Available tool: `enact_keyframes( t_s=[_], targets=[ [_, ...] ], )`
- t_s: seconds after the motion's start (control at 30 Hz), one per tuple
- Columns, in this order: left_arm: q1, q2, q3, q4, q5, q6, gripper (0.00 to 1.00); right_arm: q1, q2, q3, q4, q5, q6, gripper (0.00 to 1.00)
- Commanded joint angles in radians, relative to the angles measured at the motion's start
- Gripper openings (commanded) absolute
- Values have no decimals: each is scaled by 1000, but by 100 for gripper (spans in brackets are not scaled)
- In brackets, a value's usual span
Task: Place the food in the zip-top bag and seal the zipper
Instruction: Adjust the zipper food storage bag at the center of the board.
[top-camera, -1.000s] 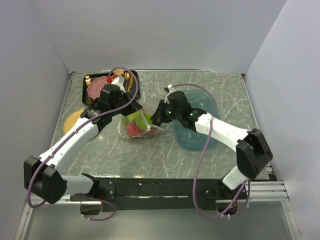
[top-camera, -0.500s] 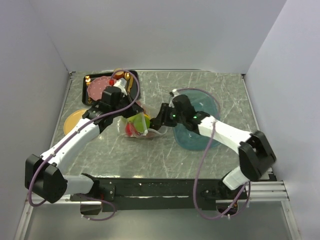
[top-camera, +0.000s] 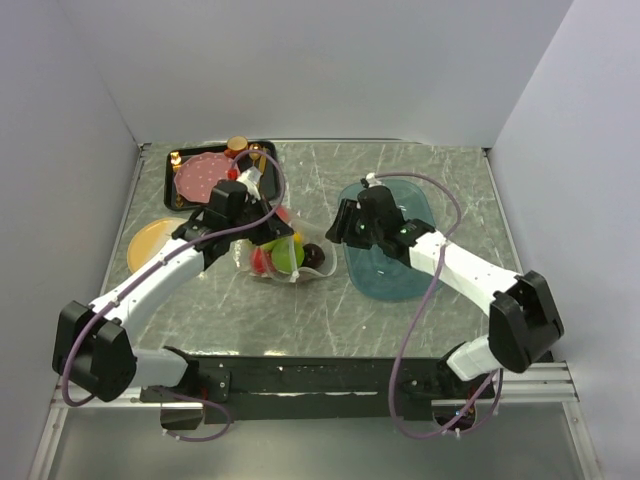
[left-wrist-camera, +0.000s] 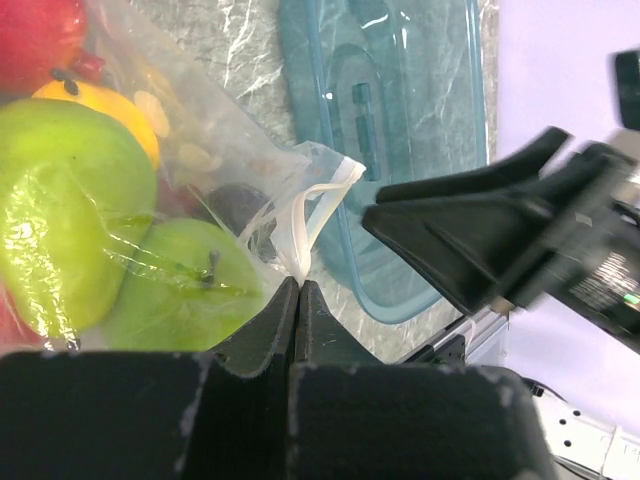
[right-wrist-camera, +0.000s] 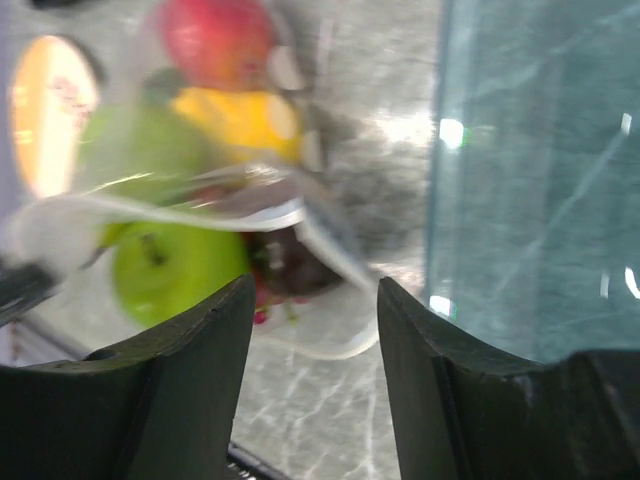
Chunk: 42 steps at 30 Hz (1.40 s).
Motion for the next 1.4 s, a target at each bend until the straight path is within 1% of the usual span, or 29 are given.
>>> enact_keyframes(
  t_s=[0.0,0.07,0.17,0.27,0.33,0.4,0.43,0.47,0.53,0.57,0.63,0.67,0.73,0.77,0.83,0.87,0.9,0.93,0.97,1.0,1.03,1.07,1.1,1.13,1.17,1.2,1.27,1.37],
  targets=[
    [-1,-27,17,36,-8,3,2,-17,24,54,-32,30,-48,55],
    [-1,-6,37,17,-16,14,1,-23,30,63,-32,16,-54,54],
    [-1,6,37,39,15,8,1,-27,58,77,-16,-19,-71,53],
    [-3,12,34,48,22,6,1,-27,97,91,30,-48,-89,53],
    [-3,16,36,46,22,12,1,-34,146,103,51,-65,-83,53],
    [-3,23,43,42,41,18,1,-43,205,157,17,-70,-86,51],
    [-4,25,48,37,45,28,1,-45,219,174,17,-64,-88,49],
    [-6,23,50,30,39,31,1,-46,229,176,37,-64,-89,39],
    [-7,20,39,36,51,44,1,-60,255,188,59,-80,-96,31],
    [-6,26,34,31,71,52,1,-74,274,195,62,-94,-106,21],
    [-9,38,37,7,71,63,1,-85,289,220,63,-110,-115,9],
    [-10,37,21,19,90,65,1,-89,300,223,83,-125,-131,0],
    [-13,35,4,29,108,66,2,-105,314,240,92,-143,-140,0],
    [-15,37,-12,32,117,69,5,-112,328,246,93,-148,-151,0],
    [-21,42,-15,29,134,75,8,-131,335,249,99,-172,-152,0],
    [-26,42,-19,34,139,80,4,-138,338,245,118,-186,-148,0],
    [-35,43,-22,39,142,87,5,-142,340,240,131,-200,-146,0],
    [-39,45,-22,33,134,86,8,-148,338,234,137,-211,-145,0],
    [-41,46,-21,31,131,85,27,-148,341,235,137,-214,-148,0],
    [-43,49,-21,36,136,89,31,-148,343,237,139,-223,-151,0],
    [-44,55,-21,36,142,89,30,-146,345,237,139,-234,-151,0],
    [-46,55,-16,37,140,89,37,-148,346,235,143,-240,-152,0],
    [-50,57,-15,39,143,91,40,-148,346,235,143,-245,-152,0],
    [-52,57,-15,45,150,92,40,-146,345,229,146,-246,-152,0],
    [-53,54,-7,37,137,92,38,-148,343,226,151,-243,-152,0],
    [-59,49,-6,36,124,82,38,-148,343,226,149,-240,-152,0],
    [-62,3,-19,61,114,80,48,-146,348,229,143,-245,-155,0],
    [-62,-75,-45,72,58,68,52,-148,349,229,148,-249,-151,0]
  ],
)
